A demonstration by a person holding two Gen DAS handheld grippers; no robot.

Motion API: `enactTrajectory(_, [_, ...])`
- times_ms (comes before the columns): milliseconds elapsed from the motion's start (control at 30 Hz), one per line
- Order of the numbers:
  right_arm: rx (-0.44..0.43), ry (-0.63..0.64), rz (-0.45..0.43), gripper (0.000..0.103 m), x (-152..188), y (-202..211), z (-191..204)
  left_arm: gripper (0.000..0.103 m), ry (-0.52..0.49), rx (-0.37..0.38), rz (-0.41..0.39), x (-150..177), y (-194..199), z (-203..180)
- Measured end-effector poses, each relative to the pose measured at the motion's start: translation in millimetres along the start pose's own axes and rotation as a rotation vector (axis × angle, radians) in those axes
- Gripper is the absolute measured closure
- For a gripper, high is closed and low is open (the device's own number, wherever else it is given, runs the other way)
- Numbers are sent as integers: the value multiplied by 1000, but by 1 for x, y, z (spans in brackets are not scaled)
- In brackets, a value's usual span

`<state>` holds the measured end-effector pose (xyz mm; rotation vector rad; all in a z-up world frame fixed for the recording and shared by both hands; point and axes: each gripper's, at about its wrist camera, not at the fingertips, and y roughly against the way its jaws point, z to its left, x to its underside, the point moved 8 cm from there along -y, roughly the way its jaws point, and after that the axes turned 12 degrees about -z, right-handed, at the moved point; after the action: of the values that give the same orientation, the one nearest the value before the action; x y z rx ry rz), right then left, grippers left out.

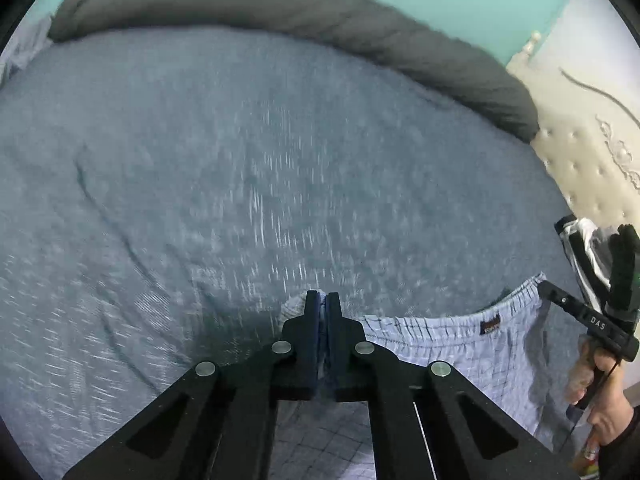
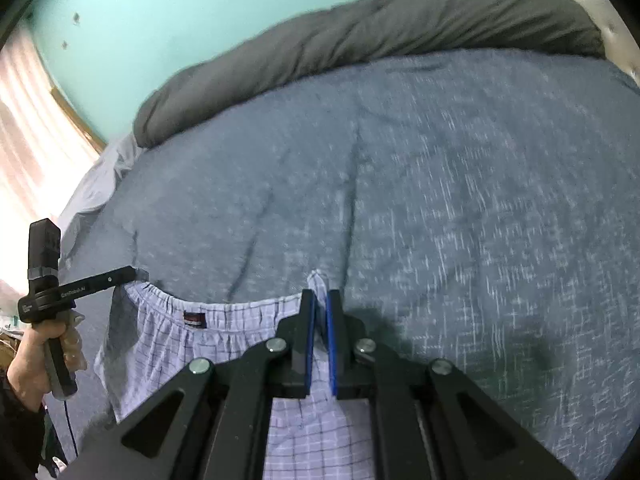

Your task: Fold clothes

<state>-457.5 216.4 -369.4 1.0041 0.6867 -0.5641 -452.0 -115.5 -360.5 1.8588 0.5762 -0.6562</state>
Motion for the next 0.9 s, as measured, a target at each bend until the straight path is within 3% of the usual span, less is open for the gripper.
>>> enactTrajectory(300, [24, 21, -37, 98, -10, -9, 5, 100, -69, -31, -22, -6, -14, 0])
enactTrajectory(533, [72, 44, 48, 98, 8, -32, -6, 98, -108, -82, -9, -3, -27, 8])
enactTrajectory(600, [73, 33, 64, 98, 12, -36, -9, 97, -72, -78, -25, -6, -21, 13])
enactTrajectory(733, [74, -1, 77, 96, 15, -33, -13, 80, 10, -46, -21, -3, -2, 26])
enactTrajectory(900, [99, -33, 50, 91, 13, -14, -17, 80, 7, -28, -21, 9, 25, 41])
